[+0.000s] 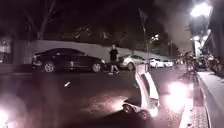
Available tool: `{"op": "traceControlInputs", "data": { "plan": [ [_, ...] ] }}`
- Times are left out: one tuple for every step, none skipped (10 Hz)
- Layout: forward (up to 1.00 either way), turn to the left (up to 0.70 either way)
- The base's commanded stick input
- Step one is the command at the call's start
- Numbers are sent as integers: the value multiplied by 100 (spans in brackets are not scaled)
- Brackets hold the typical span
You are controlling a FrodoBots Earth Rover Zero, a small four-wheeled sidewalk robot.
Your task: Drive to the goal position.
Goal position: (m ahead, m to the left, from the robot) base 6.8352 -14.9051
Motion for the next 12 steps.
{"op": "traceControlInputs", "data": {
  "plan": [
    [0, 0],
    [0, 0],
    [0, 0],
    [0, 0],
    [0, 29],
    [0, 45],
    [0, 45],
    [0, 45],
    [0, 45],
    [0, 45],
    [0, 45],
    [0, 45]
  ]
}}
